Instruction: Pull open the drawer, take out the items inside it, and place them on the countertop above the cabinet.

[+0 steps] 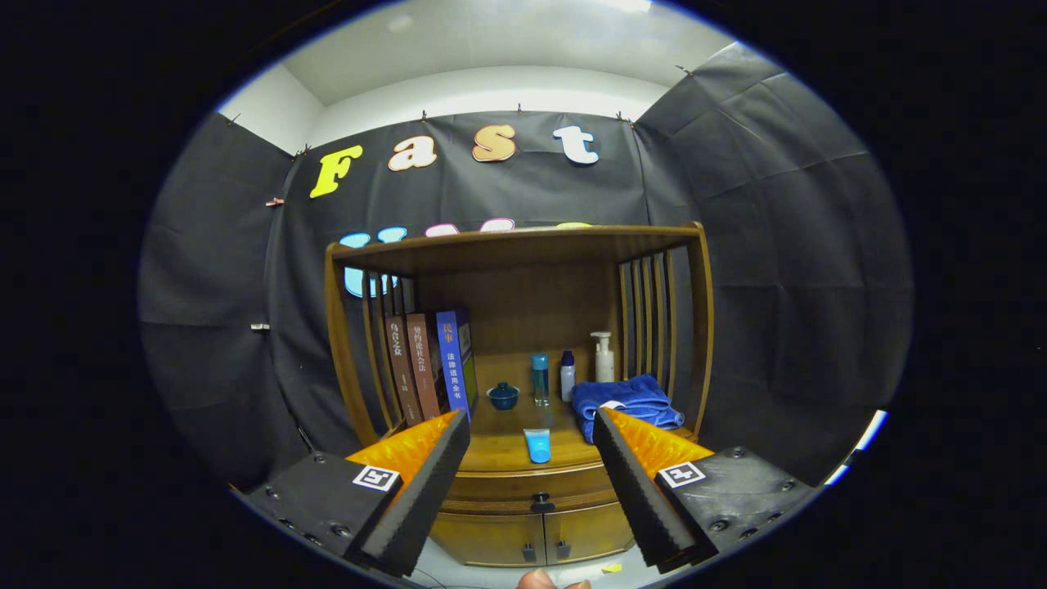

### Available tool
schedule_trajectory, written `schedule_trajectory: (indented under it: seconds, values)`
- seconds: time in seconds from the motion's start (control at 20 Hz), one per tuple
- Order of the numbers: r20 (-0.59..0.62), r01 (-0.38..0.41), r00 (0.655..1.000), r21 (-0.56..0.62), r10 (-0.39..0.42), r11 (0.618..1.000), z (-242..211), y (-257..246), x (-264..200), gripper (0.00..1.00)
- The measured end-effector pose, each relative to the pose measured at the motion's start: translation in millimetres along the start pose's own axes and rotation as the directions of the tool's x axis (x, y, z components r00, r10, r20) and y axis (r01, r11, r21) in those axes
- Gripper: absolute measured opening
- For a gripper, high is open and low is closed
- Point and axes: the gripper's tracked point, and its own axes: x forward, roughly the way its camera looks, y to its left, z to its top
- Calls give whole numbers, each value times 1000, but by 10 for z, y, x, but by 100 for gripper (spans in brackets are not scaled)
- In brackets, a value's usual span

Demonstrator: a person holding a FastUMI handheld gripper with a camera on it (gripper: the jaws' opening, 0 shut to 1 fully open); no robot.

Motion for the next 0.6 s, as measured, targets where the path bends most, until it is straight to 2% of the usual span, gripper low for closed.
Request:
schedule_trajectory:
  seconds: [0.3,0.6]
  values:
    - [34,-11,999,-43,13,999,305,196,-322,99]
    - [55,-19,998,-70,23,997,453,371,-443,99]
